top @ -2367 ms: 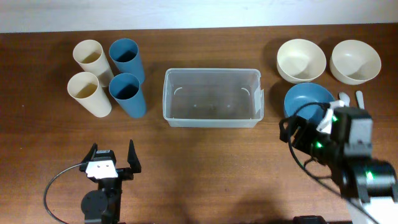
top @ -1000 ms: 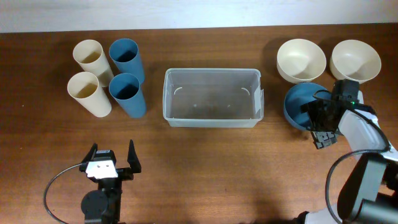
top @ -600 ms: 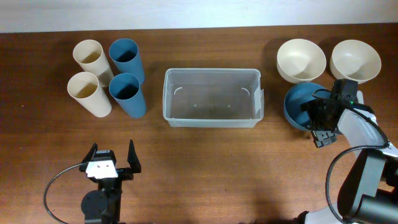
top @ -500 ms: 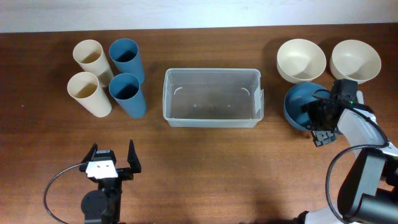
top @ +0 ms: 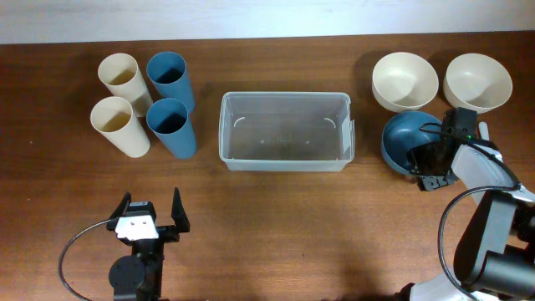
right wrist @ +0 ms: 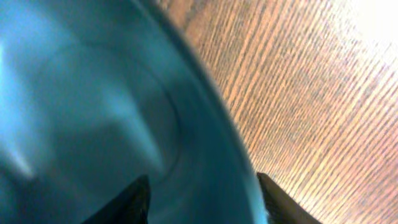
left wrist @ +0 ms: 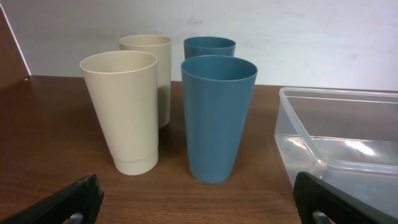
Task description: Pack container
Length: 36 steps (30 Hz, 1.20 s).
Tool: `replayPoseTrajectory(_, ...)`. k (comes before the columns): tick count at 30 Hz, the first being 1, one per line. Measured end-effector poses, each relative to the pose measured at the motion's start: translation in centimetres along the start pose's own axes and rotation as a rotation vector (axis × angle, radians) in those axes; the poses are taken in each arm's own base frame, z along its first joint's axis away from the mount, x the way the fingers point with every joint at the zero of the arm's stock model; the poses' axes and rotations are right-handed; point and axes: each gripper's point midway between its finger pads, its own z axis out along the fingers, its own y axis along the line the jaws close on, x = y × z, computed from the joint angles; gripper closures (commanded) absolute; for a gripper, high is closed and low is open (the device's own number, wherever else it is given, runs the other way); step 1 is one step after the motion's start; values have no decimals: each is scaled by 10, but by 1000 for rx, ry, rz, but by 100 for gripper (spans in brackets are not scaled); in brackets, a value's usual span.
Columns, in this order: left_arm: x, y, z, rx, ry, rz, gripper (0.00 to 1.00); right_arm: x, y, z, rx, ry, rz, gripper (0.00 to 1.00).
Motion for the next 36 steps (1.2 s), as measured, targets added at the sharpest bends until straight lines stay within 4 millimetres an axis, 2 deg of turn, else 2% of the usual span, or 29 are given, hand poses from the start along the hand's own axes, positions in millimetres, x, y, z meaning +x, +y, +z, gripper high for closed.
replayPoseTrajectory(2, 0, 0, 0, 0, 0, 0, 0, 0, 0, 0, 1, 1, 4, 69)
replayPoseTrajectory(4, 0, 0, 0, 0, 0, 0, 0, 1, -1, 0, 4, 3, 5, 84)
replayPoseTrajectory(8, 0, 0, 0, 0, 0, 0, 0, 2, -2, 0, 8, 7, 4, 96)
replayPoseTrajectory(17, 0, 0, 0, 0, 0, 0, 0, 7, -6, 0, 23, 35, 7, 96)
replayPoseTrajectory(28, 0, 0, 0, 0, 0, 0, 0, 29, -20, -7, 64, 136, 19, 96)
replayPoseTrajectory(30, 0, 0, 0, 0, 0, 0, 0, 32, -23, -15, 72, 146, 22, 96)
replayPoseTrajectory(36, 0, 0, 0, 0, 0, 0, 0, 28, -21, -78, -14, 94, 33, 96)
